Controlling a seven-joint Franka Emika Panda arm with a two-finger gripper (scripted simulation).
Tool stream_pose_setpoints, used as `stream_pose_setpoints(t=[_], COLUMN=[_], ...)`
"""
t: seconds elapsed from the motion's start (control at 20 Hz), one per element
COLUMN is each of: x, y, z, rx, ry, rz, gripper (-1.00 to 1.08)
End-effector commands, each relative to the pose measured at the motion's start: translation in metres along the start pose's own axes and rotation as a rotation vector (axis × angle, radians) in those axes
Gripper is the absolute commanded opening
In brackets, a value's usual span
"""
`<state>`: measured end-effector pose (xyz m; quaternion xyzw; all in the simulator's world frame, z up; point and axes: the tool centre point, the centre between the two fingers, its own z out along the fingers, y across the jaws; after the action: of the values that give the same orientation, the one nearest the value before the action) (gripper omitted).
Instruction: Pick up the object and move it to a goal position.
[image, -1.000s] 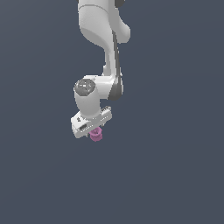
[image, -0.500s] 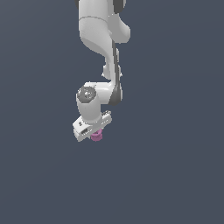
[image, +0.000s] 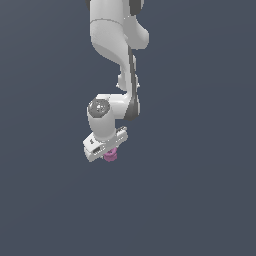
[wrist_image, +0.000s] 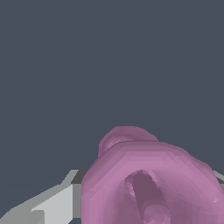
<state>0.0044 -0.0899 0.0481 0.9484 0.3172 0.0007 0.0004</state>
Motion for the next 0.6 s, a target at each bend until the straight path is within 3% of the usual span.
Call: stream_pose_setpoints(t=[0.0, 0.55], x=[0.000, -0.004], y=[0.000, 0.028], z=[0.000, -0.037], rx=[0.000, 0.001], ry=[0.000, 0.000], rz=[0.000, 0.000], gripper=[-1.00, -1.00])
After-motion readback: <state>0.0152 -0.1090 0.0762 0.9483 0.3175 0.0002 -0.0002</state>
